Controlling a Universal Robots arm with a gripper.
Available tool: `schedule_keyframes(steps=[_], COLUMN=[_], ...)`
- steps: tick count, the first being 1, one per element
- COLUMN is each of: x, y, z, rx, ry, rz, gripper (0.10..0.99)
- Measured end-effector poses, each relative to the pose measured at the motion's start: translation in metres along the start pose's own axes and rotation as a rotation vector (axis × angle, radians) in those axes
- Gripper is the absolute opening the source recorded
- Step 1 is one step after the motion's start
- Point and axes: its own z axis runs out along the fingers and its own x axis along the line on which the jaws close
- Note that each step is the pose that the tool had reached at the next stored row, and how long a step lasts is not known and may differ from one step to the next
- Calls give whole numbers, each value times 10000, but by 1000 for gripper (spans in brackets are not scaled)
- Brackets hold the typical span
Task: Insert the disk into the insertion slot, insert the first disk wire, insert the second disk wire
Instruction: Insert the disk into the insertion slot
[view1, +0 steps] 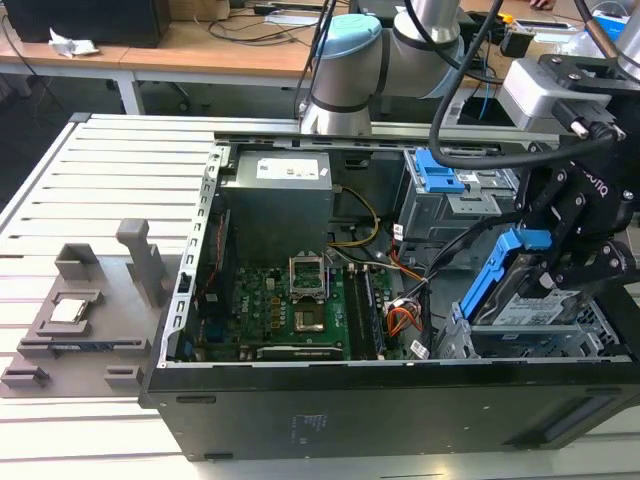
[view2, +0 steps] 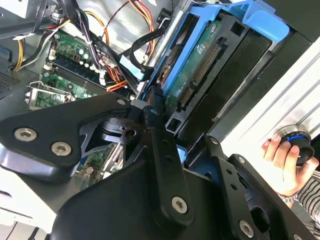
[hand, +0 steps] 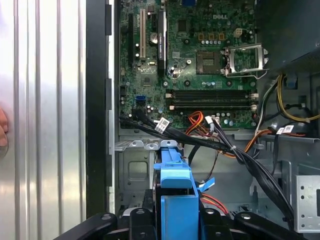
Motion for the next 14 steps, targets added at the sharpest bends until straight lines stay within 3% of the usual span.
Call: schedule_keyframes(steps=[6,7,8,14], x=[0,0,0,0], y=[0,0,-1,0], z=[8,8,8,9], rx=[1,0,0,0], ry=[-2,1,2,1], rz=[-1,-1,0,0], gripper=[365,373,435,435])
